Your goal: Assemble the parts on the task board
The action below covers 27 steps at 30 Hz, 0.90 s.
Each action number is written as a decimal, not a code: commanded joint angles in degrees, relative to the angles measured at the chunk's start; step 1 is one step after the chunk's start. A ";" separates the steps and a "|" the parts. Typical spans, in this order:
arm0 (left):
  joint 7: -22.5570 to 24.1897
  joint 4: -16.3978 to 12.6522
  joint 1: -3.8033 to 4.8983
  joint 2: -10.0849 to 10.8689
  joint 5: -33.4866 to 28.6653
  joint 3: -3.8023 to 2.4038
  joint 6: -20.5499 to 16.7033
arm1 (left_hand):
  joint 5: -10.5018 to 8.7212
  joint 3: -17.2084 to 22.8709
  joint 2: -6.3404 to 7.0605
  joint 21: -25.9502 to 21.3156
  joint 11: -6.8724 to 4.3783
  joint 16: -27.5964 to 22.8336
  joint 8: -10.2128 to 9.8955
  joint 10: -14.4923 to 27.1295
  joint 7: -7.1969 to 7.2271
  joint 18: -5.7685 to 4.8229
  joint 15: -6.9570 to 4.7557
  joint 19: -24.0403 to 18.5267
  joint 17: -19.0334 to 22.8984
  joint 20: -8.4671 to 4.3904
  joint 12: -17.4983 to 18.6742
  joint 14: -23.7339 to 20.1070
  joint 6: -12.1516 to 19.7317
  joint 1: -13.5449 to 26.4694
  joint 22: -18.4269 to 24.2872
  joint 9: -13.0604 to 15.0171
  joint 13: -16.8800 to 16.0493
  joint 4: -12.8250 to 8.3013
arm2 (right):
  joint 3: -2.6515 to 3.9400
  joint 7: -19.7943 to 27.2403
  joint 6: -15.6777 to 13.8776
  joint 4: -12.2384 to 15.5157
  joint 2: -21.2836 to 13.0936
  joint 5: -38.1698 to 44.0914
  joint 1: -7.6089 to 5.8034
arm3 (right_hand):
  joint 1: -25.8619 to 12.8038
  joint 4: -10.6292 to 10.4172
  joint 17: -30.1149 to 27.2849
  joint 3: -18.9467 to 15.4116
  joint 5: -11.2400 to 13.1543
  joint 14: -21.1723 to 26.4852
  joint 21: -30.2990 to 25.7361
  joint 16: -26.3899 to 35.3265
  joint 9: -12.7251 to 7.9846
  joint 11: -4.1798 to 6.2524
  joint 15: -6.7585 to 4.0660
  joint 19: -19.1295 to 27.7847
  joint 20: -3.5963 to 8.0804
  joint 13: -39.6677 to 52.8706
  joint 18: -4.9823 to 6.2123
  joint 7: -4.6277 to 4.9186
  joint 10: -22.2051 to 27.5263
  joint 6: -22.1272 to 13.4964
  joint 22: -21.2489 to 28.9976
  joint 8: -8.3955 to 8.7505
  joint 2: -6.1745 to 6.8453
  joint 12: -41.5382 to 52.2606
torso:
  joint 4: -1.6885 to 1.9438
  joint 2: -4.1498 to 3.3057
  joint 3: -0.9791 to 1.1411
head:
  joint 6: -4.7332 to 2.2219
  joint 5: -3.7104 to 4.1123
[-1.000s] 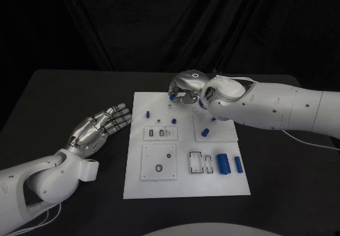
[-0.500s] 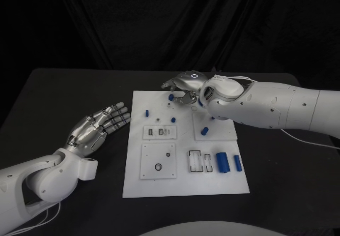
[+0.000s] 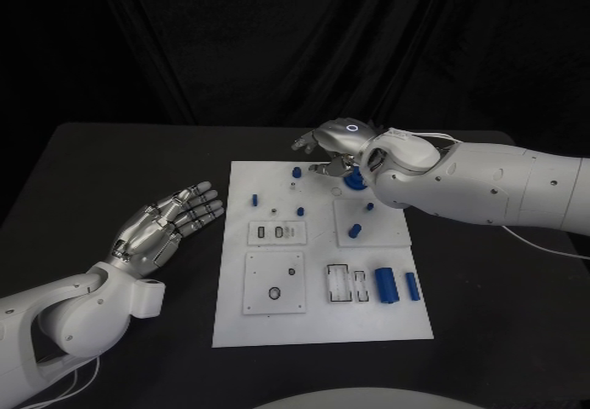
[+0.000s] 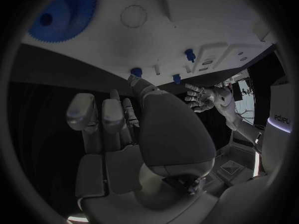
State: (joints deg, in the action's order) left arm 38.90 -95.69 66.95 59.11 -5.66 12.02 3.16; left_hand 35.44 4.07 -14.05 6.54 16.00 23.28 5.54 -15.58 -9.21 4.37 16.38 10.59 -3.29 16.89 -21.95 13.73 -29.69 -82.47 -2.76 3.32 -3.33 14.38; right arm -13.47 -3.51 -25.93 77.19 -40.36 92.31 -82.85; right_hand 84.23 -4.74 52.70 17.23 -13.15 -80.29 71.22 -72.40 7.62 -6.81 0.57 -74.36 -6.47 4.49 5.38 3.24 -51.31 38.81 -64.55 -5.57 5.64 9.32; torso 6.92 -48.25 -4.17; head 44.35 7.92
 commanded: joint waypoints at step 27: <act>11.13 -0.54 -0.02 0.14 -0.05 0.03 1.27 | 0.37 0.81 0.50 0.27 0.41 0.45 0.21 -0.04 -1.30 -0.31 0.24 0.46 -0.09 -0.18 -0.53 0.21 -0.27 0.51 0.01 0.06 -0.06 -0.15 | -0.72 -4.16 6.35 9.50 -15.44 -5.84 -2.22 | -5.46 -10.47 37.30 -7.93 7.21 -9.71 12.08 -17.60 -0.32 5.43 -2.97 -9.82 2.54 85.51 -2.95 3.38 -38.69 14.76 -17.50 0.38 1.45 80.68 | -0.32 0.16 0.00 | -0.38 0.79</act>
State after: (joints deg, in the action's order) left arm 38.91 -96.15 66.95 59.34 -5.75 12.06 3.32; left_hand 35.44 4.55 -13.74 6.54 15.99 23.50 5.54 -15.57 -9.21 4.37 16.38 10.80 -3.33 16.68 -22.35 13.73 -29.69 -82.16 -2.76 3.32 -3.33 14.22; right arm -14.25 -5.22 -21.02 86.83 -55.85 85.13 -85.26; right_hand 79.12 -15.04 74.95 9.49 -6.17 -83.90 83.05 -89.71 7.35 -1.20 -2.82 -83.68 -3.91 74.95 3.38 6.36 -83.91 53.24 -74.95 -5.36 7.09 89.85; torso 6.41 -48.10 -4.18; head 43.99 8.48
